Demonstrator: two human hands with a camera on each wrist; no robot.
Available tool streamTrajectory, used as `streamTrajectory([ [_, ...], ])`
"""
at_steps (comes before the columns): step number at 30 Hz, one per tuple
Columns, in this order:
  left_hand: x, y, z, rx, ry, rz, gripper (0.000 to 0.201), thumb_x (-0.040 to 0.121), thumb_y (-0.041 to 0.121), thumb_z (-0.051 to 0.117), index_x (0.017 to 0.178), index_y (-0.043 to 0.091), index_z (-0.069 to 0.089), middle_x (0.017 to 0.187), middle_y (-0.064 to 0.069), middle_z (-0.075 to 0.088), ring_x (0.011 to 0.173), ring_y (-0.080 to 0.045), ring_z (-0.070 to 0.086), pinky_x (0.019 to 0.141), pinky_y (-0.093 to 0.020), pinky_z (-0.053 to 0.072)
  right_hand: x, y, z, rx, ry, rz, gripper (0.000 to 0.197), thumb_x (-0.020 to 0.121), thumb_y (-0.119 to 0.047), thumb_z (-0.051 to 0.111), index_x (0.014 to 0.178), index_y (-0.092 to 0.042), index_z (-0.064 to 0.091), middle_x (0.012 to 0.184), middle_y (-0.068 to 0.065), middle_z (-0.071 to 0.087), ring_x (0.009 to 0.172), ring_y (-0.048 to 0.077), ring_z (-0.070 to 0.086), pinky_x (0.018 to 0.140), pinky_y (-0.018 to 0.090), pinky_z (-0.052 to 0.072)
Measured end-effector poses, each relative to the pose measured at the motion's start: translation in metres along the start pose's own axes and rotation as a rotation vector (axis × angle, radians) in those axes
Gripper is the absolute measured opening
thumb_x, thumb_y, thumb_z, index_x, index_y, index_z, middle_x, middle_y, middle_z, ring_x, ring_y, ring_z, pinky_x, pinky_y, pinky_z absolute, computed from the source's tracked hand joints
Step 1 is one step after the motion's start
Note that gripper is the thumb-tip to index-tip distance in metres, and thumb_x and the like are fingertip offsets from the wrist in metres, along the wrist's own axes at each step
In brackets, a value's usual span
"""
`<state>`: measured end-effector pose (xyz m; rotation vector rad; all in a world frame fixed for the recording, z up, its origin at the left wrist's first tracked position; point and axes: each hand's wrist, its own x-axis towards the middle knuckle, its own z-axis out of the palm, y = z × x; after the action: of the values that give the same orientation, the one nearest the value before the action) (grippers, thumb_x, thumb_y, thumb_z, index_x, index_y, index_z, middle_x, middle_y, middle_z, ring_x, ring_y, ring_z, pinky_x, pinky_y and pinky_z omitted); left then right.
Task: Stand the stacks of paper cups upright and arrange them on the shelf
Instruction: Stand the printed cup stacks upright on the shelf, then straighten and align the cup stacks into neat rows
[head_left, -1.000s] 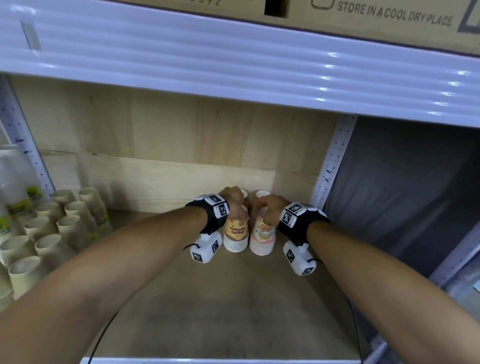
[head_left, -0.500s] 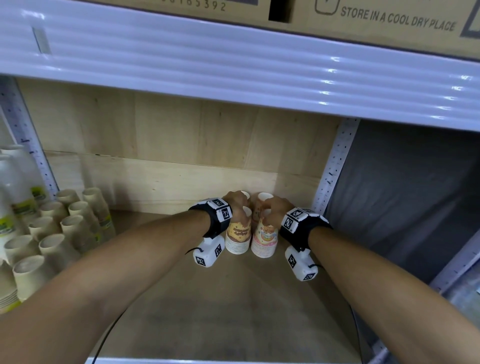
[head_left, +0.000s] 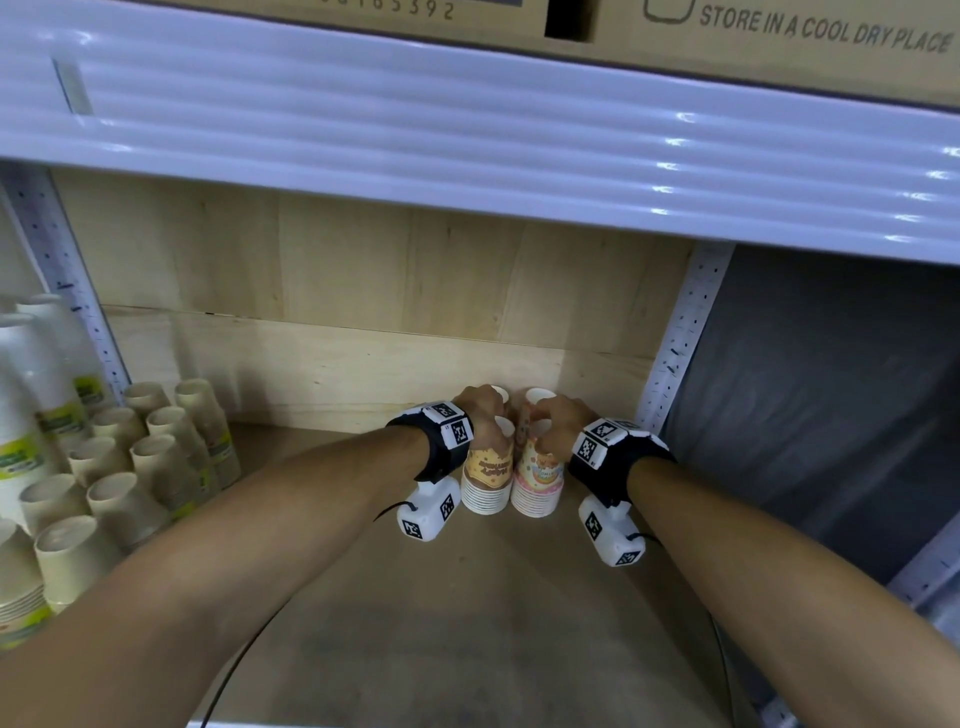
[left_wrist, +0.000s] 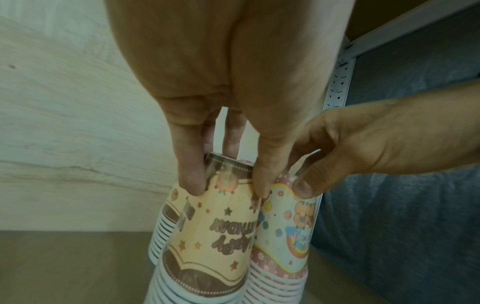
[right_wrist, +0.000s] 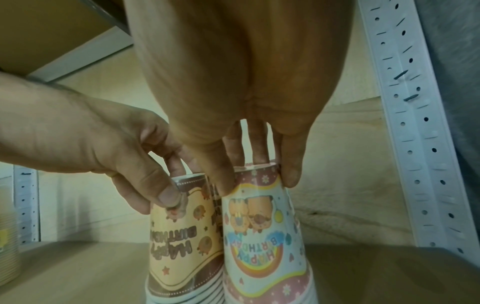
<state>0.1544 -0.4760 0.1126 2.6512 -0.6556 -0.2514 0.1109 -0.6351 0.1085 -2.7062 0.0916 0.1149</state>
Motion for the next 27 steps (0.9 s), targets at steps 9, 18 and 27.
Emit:
streamTrajectory([
  [9, -0.004, -0.003, -0.008, -0.012, -0.033, -0.018, 0.076, 0.077, 0.029, 0.08, 0.142, 0.016, 0.043, 0.142, -0.005, 0.047, 0.123, -0.027, 0.052, 0.082, -0.026, 0.041, -0.002, -0.006, -0.006, -0.047, 0.041, -0.007, 0.044, 0.089, -0.013, 0.061, 0.132, -0.009, 0.054, 0.132, 0.009, 0.056, 0.121, 0.027, 0.054, 0.098, 0.033, 0.046],
  [18, -0.046, -0.019, -0.081, 0.1, -0.001, -0.097, 0.064, 0.08, 0.032, 0.078, 0.136, 0.02, 0.05, 0.141, -0.001, 0.043, 0.121, -0.025, 0.05, 0.087, -0.03, 0.044, -0.008, -0.06, -0.023, -0.145, 0.114, -0.053, 0.041, 0.085, -0.023, 0.066, 0.124, -0.012, 0.06, 0.13, 0.008, 0.055, 0.119, 0.026, 0.052, 0.099, 0.031, 0.045],
  [27, -0.132, -0.065, -0.155, 0.115, 0.08, -0.273, 0.055, 0.083, 0.03, 0.077, 0.132, 0.017, 0.056, 0.128, -0.002, 0.053, 0.09, -0.022, 0.055, 0.082, -0.031, 0.051, -0.016, -0.17, -0.012, -0.131, 0.078, -0.239, 0.05, 0.082, -0.023, 0.071, 0.129, -0.016, 0.057, 0.133, 0.007, 0.052, 0.118, 0.024, 0.053, 0.091, 0.026, 0.044],
])
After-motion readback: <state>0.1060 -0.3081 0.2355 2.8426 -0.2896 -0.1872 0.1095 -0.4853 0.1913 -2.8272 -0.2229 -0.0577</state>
